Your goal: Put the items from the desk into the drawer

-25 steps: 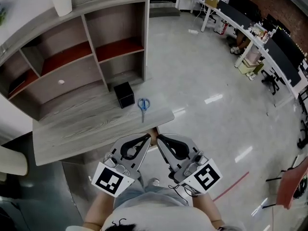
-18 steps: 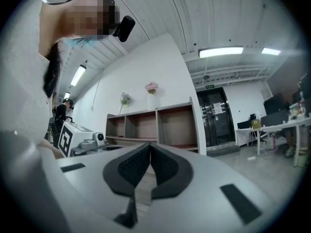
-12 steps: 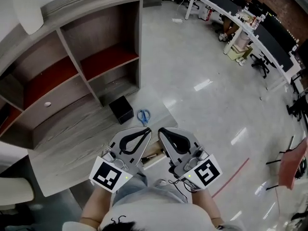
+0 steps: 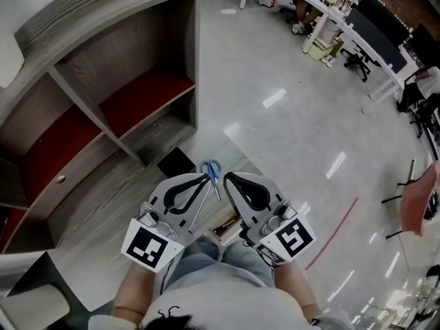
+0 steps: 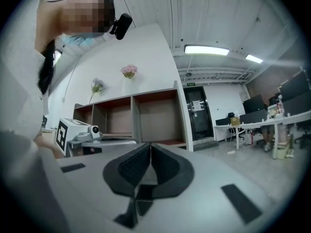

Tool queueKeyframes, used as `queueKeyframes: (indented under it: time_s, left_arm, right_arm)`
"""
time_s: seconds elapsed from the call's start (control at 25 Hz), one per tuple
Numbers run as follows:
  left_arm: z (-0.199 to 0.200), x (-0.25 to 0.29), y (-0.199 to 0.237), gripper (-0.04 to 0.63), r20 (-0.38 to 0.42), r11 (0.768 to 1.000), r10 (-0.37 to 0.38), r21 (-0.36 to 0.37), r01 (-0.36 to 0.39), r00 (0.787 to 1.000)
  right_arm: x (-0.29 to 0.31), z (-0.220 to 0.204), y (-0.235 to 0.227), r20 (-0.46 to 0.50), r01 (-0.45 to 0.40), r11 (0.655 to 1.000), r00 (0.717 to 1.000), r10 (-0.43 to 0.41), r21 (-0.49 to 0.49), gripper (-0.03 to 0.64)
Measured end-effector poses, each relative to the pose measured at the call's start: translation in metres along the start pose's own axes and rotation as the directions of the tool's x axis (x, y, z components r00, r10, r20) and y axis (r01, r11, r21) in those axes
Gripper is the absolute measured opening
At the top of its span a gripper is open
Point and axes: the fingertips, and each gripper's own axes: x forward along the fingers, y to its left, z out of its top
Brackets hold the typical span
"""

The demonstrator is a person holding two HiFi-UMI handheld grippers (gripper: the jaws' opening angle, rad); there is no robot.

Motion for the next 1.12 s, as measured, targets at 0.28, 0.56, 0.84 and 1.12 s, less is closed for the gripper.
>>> queueKeyframes:
  time_s: [0.28, 0.56, 0.84, 1.12]
  left_arm:
    - [-0.011, 0.011, 0.014, 0.011, -0.008, 0.999, -0.039, 0.011, 0.039, 0.999]
    - [-0.025, 0.020, 0.022, 0.011, -0.035, 0.999, -0.043, 0.014, 0.044, 0.998]
    - [-0.038, 0.021, 0.026, 0.011, -0.057, 0.999, -0.033, 0.009, 0.033, 0.998]
    - [-0.048, 0.017, 0.032, 0.011, -0.054, 1.000, -0.016, -0.022, 0.015, 0.998]
  right_arm:
    - [0.013, -0.042, -0.033, -0.112, 0.095, 0.995, 0.989, -0.092, 0.021, 0.012]
    - [0.037, -0.123, -0.062, -0.280, 0.122, 0.991, 0.955, -0.101, 0.060, 0.035]
    - [0.062, -0.200, -0.079, -0.421, 0.150, 0.983, 0.902, -0.092, 0.106, 0.066]
    - [0.065, -0.259, -0.087, -0.539, 0.191, 0.975, 0.836, -0.100, 0.117, 0.072]
